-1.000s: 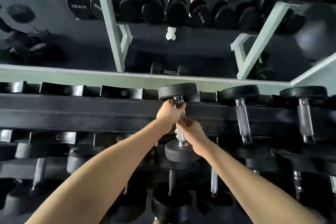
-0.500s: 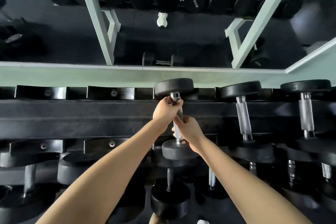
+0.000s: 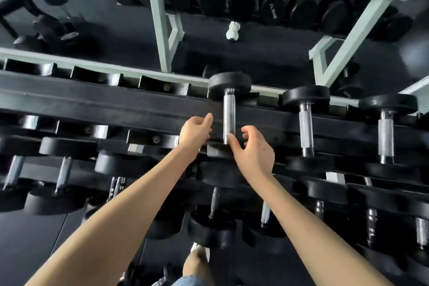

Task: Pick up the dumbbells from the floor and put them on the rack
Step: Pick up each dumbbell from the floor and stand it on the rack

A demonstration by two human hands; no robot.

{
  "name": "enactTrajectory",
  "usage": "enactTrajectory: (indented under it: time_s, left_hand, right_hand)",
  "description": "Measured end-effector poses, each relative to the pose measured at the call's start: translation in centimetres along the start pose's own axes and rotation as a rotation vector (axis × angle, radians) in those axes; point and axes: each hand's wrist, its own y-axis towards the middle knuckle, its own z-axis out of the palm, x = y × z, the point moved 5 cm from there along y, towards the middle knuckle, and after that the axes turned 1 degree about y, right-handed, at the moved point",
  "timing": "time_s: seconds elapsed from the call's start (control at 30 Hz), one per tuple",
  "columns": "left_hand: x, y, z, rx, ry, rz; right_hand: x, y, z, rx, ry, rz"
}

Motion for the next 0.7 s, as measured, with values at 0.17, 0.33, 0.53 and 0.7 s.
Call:
enactTrajectory:
  time_s: [0.17, 0.33, 0.53, 0.7]
  left_hand:
    - [5.2, -10.5, -3.6, -0.145, -0.224, -0.032]
    - [12.7, -23.3, -6.5, -0.299, -0.229, -0.084]
    - [22.4, -35.3, -9.8, -0.468, -0.197, -0.207]
    - [30.9, -41.0, -12.5, -0.575, -0.269, -0.335]
  right_hand:
    - [-1.5, -9.6, -0.2, 0.181, 0.002, -0.172]
    - [-4.7, -21.1, 2.2, 0.491, -0.047, -0.297]
    - [-6.1, -32.0, 6.3, 0.738, -0.198, -0.448]
    - [-6.2, -39.2, 11.2, 0.887, -0.351, -0.581]
